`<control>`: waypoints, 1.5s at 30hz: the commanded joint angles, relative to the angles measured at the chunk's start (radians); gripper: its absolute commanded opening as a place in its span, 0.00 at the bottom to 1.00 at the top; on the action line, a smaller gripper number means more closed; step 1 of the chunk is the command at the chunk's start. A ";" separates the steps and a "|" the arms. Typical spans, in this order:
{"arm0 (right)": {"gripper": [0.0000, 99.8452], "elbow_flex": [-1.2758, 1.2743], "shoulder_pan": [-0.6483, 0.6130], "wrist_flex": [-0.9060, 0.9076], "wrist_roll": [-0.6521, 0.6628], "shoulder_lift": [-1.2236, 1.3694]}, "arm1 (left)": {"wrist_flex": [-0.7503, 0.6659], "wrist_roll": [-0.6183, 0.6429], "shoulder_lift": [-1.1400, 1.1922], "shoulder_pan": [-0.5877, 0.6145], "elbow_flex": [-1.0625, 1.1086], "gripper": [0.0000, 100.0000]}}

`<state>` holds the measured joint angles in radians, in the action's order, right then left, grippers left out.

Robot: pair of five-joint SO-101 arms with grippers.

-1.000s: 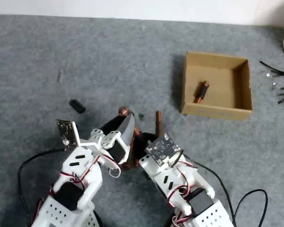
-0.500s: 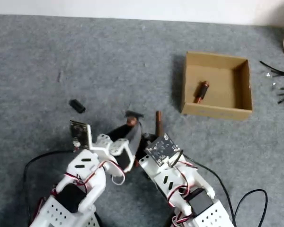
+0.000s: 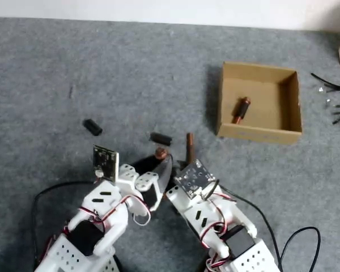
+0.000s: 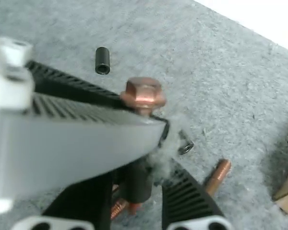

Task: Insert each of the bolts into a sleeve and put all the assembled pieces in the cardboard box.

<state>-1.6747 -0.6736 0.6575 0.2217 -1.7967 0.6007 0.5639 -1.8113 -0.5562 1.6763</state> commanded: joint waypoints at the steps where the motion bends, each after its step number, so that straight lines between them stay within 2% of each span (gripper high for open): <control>1: 0.01 -0.139 0.024 -0.039 0.011 -0.016 | -0.015 0.043 -0.007 0.041 0.015 0.30; 4: 0.01 -0.139 0.039 -0.039 0.011 -0.016 | -0.017 0.066 -0.008 0.071 0.002 0.39; 7: 0.01 -0.139 0.068 -0.039 0.011 -0.016 | -0.015 0.199 -0.008 0.232 -0.084 0.37; 10: 0.01 -0.139 0.071 -0.039 0.011 -0.016 | -0.018 0.270 -0.008 0.441 -0.145 0.31; 12: 0.01 -0.139 0.071 -0.039 0.011 -0.016 | -0.021 0.316 -0.008 0.536 -0.159 0.27; 18: 0.01 -0.139 0.101 -0.059 0.011 -0.016 | -0.023 0.319 -0.008 0.579 -0.111 0.08; 20: 0.01 -0.139 0.165 -0.094 0.005 -0.016 | -0.023 0.259 -0.008 0.578 -0.102 0.00; 23: 0.01 -0.139 0.277 -0.150 0.005 -0.016 | -0.015 0.094 -0.008 0.576 -0.105 0.02; 26: 0.01 -0.139 0.348 -0.188 0.003 -0.016 | -0.006 -0.006 -0.008 0.579 -0.117 0.00; 32: 0.01 -0.140 0.409 -0.223 0.003 -0.016 | 0.166 -0.195 -0.008 0.576 -0.166 0.01; 37: 0.01 -0.140 0.473 -0.259 0.005 -0.016 | 0.169 -0.230 -0.008 0.605 -0.160 0.01; 45: 0.01 -0.140 0.608 -0.275 0.005 -0.016 | 0.169 -0.229 -0.008 0.822 -0.170 0.01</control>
<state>-1.6747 -0.1120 0.4212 0.2232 -1.7967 0.7649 0.3429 -1.8098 0.1772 1.5627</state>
